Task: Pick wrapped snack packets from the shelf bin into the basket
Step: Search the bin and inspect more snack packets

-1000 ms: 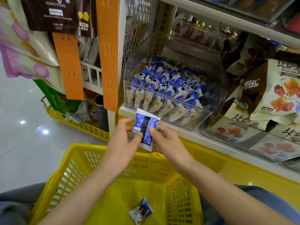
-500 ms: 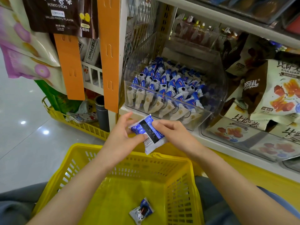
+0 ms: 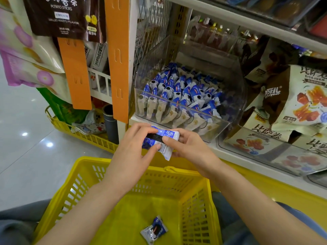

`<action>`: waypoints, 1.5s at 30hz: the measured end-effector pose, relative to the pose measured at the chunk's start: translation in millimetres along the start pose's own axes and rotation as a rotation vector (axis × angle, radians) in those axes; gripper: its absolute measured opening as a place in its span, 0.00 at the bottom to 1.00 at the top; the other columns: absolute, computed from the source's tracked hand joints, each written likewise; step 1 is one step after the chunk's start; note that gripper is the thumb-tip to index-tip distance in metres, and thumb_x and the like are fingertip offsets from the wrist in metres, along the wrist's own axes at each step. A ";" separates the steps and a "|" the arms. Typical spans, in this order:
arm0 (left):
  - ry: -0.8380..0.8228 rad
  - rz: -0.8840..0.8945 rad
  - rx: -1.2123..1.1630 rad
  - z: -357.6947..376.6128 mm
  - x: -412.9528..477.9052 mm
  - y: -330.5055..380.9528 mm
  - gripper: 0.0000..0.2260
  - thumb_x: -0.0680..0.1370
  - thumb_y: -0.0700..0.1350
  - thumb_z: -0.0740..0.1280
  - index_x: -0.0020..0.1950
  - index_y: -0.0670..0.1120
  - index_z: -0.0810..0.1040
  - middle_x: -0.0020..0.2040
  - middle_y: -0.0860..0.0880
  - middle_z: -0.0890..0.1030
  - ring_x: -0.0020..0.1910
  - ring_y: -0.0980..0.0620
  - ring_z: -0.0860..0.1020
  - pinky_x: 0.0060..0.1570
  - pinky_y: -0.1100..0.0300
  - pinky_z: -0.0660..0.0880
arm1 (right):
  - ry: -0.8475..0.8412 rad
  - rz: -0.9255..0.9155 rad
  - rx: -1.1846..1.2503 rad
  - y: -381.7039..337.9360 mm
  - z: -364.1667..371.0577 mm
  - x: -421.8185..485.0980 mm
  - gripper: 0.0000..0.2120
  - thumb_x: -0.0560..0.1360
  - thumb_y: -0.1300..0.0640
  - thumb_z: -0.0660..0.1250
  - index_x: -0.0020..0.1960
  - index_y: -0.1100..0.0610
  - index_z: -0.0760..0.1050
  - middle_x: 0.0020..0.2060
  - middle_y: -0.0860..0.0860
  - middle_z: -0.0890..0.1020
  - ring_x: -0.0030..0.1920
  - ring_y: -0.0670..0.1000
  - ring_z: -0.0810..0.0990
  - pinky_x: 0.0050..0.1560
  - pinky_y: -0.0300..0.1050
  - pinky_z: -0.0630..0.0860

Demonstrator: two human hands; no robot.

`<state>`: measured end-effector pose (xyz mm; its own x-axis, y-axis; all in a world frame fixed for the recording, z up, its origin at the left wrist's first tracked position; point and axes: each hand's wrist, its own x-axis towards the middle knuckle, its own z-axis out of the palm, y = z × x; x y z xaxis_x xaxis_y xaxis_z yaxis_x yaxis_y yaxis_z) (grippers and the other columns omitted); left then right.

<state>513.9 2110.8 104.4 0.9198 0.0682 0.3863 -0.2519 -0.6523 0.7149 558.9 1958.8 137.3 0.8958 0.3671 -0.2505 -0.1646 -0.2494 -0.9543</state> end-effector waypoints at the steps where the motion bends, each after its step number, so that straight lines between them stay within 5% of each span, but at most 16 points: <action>1: -0.020 0.000 0.006 -0.8 -0.5 0.7 0.14 0.74 0.48 0.67 0.58 0.51 0.73 0.53 0.59 0.69 0.54 0.63 0.69 0.52 0.80 0.62 | 0.007 0.003 -0.014 0.6 -0.2 0.1 0.06 0.75 0.58 0.66 0.51 0.56 0.76 0.43 0.53 0.83 0.37 0.43 0.80 0.35 0.33 0.77; 12: -0.176 0.012 -0.066 -5.2 -0.9 3.9 0.09 0.74 0.50 0.67 0.54 0.57 0.74 0.48 0.62 0.74 0.49 0.65 0.73 0.44 0.74 0.68 | -0.079 0.047 0.001 0.4 0.4 -9.1 0.11 0.77 0.54 0.62 0.53 0.58 0.78 0.46 0.56 0.83 0.43 0.46 0.83 0.40 0.40 0.81; 18: -0.158 0.004 0.042 -8.4 -1.8 0.3 0.09 0.76 0.51 0.65 0.53 0.51 0.75 0.48 0.57 0.74 0.43 0.58 0.74 0.40 0.61 0.73 | -0.149 0.008 -0.031 1.9 4.9 -12.0 0.12 0.76 0.62 0.65 0.58 0.58 0.75 0.52 0.57 0.83 0.48 0.49 0.82 0.49 0.37 0.79; 23: -0.148 0.031 0.106 -9.6 -1.4 -0.1 0.07 0.79 0.45 0.61 0.53 0.47 0.76 0.47 0.53 0.76 0.42 0.53 0.75 0.41 0.52 0.75 | -0.121 -0.016 -0.053 4.0 6.4 -11.4 0.08 0.77 0.62 0.62 0.55 0.54 0.76 0.49 0.56 0.83 0.45 0.46 0.81 0.46 0.35 0.79; 29: -0.054 -0.076 -0.041 -0.8 -3.2 0.3 0.11 0.75 0.42 0.66 0.57 0.52 0.74 0.50 0.61 0.74 0.50 0.67 0.72 0.45 0.78 0.67 | 0.000 -0.059 -0.002 2.4 6.3 -8.8 0.13 0.76 0.67 0.62 0.60 0.65 0.70 0.51 0.62 0.81 0.42 0.49 0.81 0.44 0.38 0.80; 32: 0.048 -0.102 0.014 -1.2 -2.7 -0.9 0.10 0.75 0.42 0.66 0.55 0.49 0.73 0.49 0.56 0.70 0.46 0.62 0.67 0.48 0.80 0.62 | 0.024 -0.058 0.068 0.4 8.3 -8.0 0.12 0.76 0.70 0.60 0.59 0.67 0.67 0.51 0.64 0.80 0.42 0.50 0.81 0.43 0.39 0.80; 38: -0.017 -0.028 0.126 -0.5 -4.3 -0.5 0.13 0.72 0.48 0.70 0.53 0.48 0.72 0.48 0.55 0.66 0.49 0.58 0.67 0.48 0.62 0.66 | 0.084 -0.048 0.124 -0.4 8.3 -9.0 0.09 0.75 0.70 0.62 0.54 0.64 0.67 0.51 0.63 0.81 0.41 0.51 0.81 0.43 0.41 0.81; 45: -0.117 0.004 0.157 -2.9 -6.9 -0.5 0.11 0.72 0.47 0.70 0.44 0.50 0.67 0.46 0.53 0.67 0.44 0.53 0.70 0.41 0.55 0.72 | 0.077 0.007 0.102 5.0 11.4 -13.3 0.08 0.75 0.69 0.63 0.53 0.63 0.67 0.51 0.63 0.81 0.43 0.53 0.81 0.46 0.43 0.81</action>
<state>506.8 2112.9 103.0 0.9500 -0.0168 0.3118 -0.2139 -0.7625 0.6106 541.5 1962.8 134.0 0.9228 0.2948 -0.2481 -0.2089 -0.1584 -0.9650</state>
